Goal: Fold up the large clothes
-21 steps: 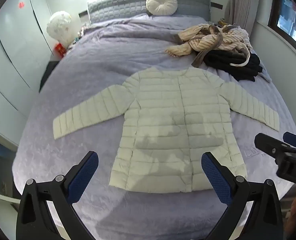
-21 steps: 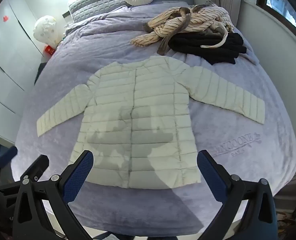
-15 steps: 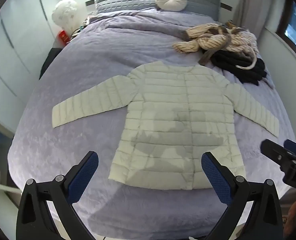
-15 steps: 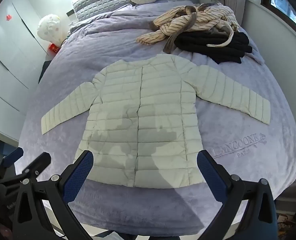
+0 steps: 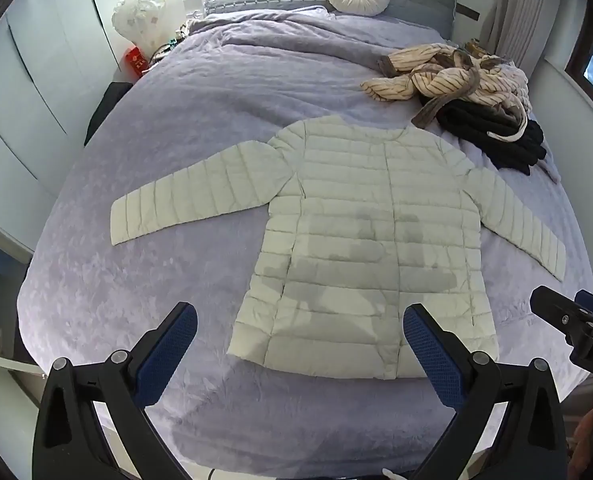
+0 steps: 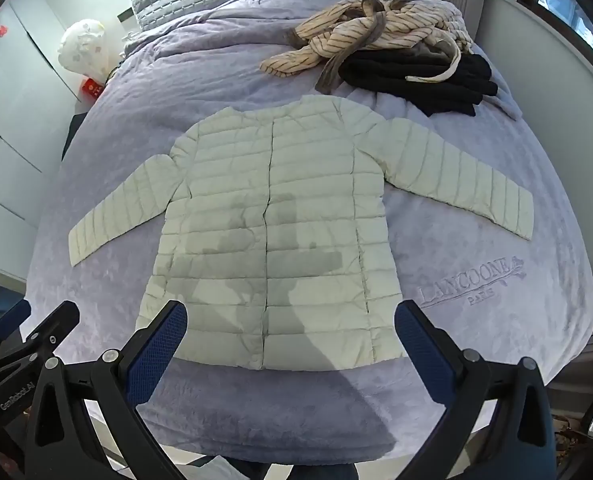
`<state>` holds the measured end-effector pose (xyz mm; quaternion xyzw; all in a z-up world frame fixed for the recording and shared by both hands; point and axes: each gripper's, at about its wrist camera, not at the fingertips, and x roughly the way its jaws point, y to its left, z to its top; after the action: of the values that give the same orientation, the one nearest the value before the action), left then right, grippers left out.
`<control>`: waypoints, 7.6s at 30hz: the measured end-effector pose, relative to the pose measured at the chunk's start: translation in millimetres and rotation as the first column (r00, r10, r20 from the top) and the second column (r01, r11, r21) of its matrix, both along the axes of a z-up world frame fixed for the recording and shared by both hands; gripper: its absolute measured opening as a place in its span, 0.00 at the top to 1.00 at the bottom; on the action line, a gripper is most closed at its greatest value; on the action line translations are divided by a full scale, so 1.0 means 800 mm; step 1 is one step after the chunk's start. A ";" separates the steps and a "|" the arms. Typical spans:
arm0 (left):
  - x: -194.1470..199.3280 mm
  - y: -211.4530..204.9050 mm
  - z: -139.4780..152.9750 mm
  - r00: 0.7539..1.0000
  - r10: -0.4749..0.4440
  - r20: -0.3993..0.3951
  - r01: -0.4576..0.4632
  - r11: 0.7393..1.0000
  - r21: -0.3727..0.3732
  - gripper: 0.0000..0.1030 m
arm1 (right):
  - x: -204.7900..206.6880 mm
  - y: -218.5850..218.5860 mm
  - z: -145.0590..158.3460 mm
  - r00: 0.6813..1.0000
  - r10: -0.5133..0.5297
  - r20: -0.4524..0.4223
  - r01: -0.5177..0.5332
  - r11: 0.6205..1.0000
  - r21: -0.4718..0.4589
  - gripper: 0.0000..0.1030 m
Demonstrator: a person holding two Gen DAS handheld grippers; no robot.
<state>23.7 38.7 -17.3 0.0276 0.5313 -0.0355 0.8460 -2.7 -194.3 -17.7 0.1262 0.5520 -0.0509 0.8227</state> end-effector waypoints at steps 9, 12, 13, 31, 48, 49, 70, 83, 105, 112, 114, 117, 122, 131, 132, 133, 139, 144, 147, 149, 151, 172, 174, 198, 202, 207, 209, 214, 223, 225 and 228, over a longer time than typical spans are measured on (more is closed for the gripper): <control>0.003 0.001 -0.002 1.000 0.001 -0.006 -0.001 1.000 0.012 0.00 | 0.005 0.006 -0.007 1.000 -0.001 -0.031 0.001 1.000 -0.001 0.00; 0.004 0.001 -0.003 1.000 0.007 -0.008 -0.006 1.000 0.019 0.00 | 0.005 0.005 -0.008 0.999 0.000 -0.032 0.000 1.000 0.001 0.00; 0.005 0.001 -0.003 1.000 0.008 -0.008 -0.008 1.000 0.020 0.00 | 0.006 0.006 -0.008 0.999 0.000 -0.032 0.000 1.000 -0.002 0.00; 0.005 0.003 -0.008 1.000 0.008 -0.014 -0.008 1.000 0.026 0.00 | 0.012 0.010 -0.015 0.998 0.002 -0.065 -0.004 1.000 -0.028 0.00; 0.007 0.010 -0.014 1.000 0.016 -0.022 -0.015 0.999 0.033 0.00 | 0.018 0.013 -0.012 0.997 0.023 -0.071 -0.026 0.999 -0.040 0.00; 0.008 0.011 -0.014 1.000 0.017 -0.022 -0.016 0.999 0.034 0.00 | 0.018 0.014 -0.012 0.997 0.025 -0.071 -0.028 0.999 -0.041 0.00; 0.011 0.012 -0.015 0.999 0.021 -0.025 -0.020 0.999 0.038 0.00 | 0.023 0.020 -0.011 0.997 0.035 -0.068 -0.038 0.998 -0.046 0.00; 0.012 0.013 -0.016 0.999 0.020 -0.025 -0.019 0.999 0.039 0.00 | 0.024 0.022 -0.011 0.997 0.033 -0.066 -0.036 0.998 -0.048 0.00; 0.017 0.022 -0.018 0.999 0.025 -0.032 -0.023 0.999 0.038 0.00 | 0.028 0.023 -0.011 0.997 0.033 -0.071 -0.037 0.998 -0.049 0.00; 0.017 0.022 -0.019 0.999 0.027 -0.033 -0.025 0.999 0.036 0.00 | 0.029 0.025 -0.011 0.997 0.034 -0.075 -0.038 0.998 -0.050 0.00; 0.017 0.024 -0.021 0.999 0.030 -0.035 -0.029 0.999 0.033 0.00 | 0.031 0.024 -0.011 0.996 0.036 -0.078 -0.040 0.998 -0.052 0.00; 0.020 0.031 -0.028 0.998 0.043 -0.047 -0.042 0.999 0.024 0.00 | 0.034 0.029 -0.015 0.996 0.042 -0.080 -0.046 0.998 -0.053 0.00; 0.027 0.053 -0.047 0.995 0.068 -0.067 -0.067 0.998 0.022 0.00 | 0.040 0.040 -0.028 0.995 0.051 -0.089 -0.054 0.998 -0.038 0.00; 0.041 0.113 -0.099 0.988 0.124 -0.096 -0.124 0.992 0.011 0.00 | 0.064 0.074 -0.064 0.991 0.077 -0.109 -0.073 0.996 0.042 0.00; 0.044 0.123 -0.109 0.986 0.131 -0.107 -0.132 0.991 0.005 0.00 | 0.067 0.079 -0.070 0.990 0.087 -0.113 -0.081 0.995 0.061 0.00; 0.048 0.129 -0.115 0.984 0.136 -0.114 -0.137 0.991 -0.003 0.00 | 0.069 0.086 -0.075 0.988 0.095 -0.118 -0.087 0.993 0.075 0.00; 0.075 0.188 -0.163 0.972 0.186 -0.144 -0.200 0.976 -0.084 0.00 | 0.089 0.141 -0.106 0.974 0.185 -0.129 -0.178 0.982 0.064 0.00; 0.119 0.246 -0.209 0.951 0.266 -0.159 -0.292 0.940 -0.177 0.00 | 0.120 0.174 -0.148 0.952 0.241 -0.190 -0.225 0.969 0.103 0.00; 0.146 0.279 -0.233 0.932 0.322 -0.165 -0.355 0.900 -0.252 0.00 | 0.145 0.186 -0.171 0.949 0.249 -0.194 -0.236 0.968 0.088 0.00; 0.167 0.301 -0.251 0.916 0.362 -0.174 -0.400 0.860 -0.316 0.00 | 0.165 0.194 -0.186 0.945 0.254 -0.204 -0.242 0.967 0.083 0.00; 0.187 0.318 -0.269 0.901 0.396 -0.176 -0.433 0.829 -0.355 0.00 | 0.183 0.202 -0.194 0.946 0.262 -0.193 -0.250 0.965 0.084 0.00; 0.281 0.379 -0.371 0.823 0.532 -0.197 -0.529 0.595 -0.606 0.00 | 0.387 0.300 -0.292 0.933 0.357 0.034 -0.356 0.912 0.204 0.89; 0.287 0.377 -0.370 0.810 0.558 -0.178 -0.541 0.594 -0.595 0.00 | 0.393 0.303 -0.309 0.937 0.350 0.002 -0.342 0.913 0.221 0.89; 0.342 0.234 -0.191 0.960 0.184 0.213 -0.022 0.804 -0.594 0.91 | 0.354 0.271 -0.320 0.960 0.279 -0.018 -0.257 0.905 0.338 0.89; 0.344 0.138 -0.182 0.970 0.037 0.242 0.093 0.860 -0.503 0.91 | 0.318 0.213 -0.274 0.981 0.194 0.017 -0.191 0.944 0.269 0.90; 0.348 0.011 -0.212 0.977 -0.110 0.184 0.174 0.908 -0.382 0.91 | 0.270 0.103 -0.250 0.999 0.034 0.019 -0.038 0.966 0.257 0.90; 0.343 -0.040 -0.235 0.976 -0.169 0.137 0.202 0.937 -0.286 0.91 | 0.255 0.063 -0.247 1.000 -0.003 0.008 0.001 0.972 0.236 0.90; 0.322 -0.139 -0.282 0.946 -0.322 0.022 0.323 0.939 -0.115 0.91 | 0.213 -0.010 -0.240 0.999 -0.052 -0.016 0.054 0.981 0.185 0.90; 0.284 -0.173 -0.295 0.933 -0.359 -0.022 0.360 0.930 0.076 0.90 | 0.168 -0.107 -0.241 0.991 -0.133 -0.008 0.131 0.966 0.223 0.90; 0.277 -0.171 -0.291 0.934 -0.356 -0.032 0.358 0.932 0.066 0.90 | 0.166 -0.113 -0.242 0.991 -0.132 -0.001 0.129 0.965 0.229 0.90; 0.270 -0.158 -0.284 0.932 -0.363 -0.016 0.363 0.931 0.041 0.90 | 0.158 -0.122 -0.242 0.992 -0.123 0.000 0.120 0.963 0.241 0.89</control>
<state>239.4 -88.0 -244.2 0.1432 0.5214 -0.1798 0.8218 123.9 -292.1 -211.2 0.2588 0.5390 -0.0331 0.8009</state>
